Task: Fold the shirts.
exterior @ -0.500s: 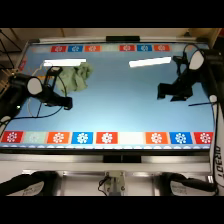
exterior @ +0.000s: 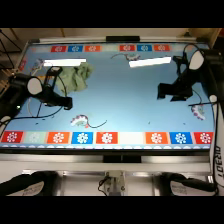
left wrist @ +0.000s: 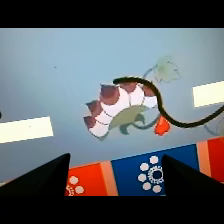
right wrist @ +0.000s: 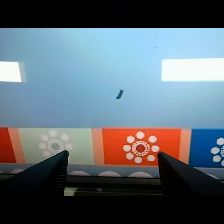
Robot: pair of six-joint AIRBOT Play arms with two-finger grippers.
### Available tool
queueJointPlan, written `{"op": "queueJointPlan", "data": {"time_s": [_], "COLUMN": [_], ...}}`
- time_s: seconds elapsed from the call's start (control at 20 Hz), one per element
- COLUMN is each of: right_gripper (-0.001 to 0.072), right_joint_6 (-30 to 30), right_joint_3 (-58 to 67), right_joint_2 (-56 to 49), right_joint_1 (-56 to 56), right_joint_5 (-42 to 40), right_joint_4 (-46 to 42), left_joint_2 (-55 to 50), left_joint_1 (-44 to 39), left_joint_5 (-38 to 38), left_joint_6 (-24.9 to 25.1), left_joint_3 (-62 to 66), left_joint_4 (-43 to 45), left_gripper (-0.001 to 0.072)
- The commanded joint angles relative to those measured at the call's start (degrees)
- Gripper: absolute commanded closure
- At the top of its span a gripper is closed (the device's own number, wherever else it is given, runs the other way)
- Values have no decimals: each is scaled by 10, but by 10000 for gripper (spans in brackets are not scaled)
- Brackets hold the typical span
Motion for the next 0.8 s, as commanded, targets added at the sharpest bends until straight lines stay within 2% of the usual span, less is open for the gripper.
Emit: {"op": "queueJointPlan", "data": {"time_s": [0.0,0.5,0.75], "right_gripper": [56,56,56], "right_joint_6": [0,0,0], "right_joint_3": [1,1,1], "right_joint_2": [0,0,0], "right_joint_1": [0,0,0], "right_joint_5": [0,0,-20], "right_joint_4": [0,0,0], "left_joint_2": [0,0,-2], "left_joint_1": [0,-3,-9], "left_joint_5": [0,0,0], "left_joint_6": [0,0,0], "left_joint_3": [0,0,0], "left_joint_4": [0,0,-34], "left_gripper": [47,47,47]}}
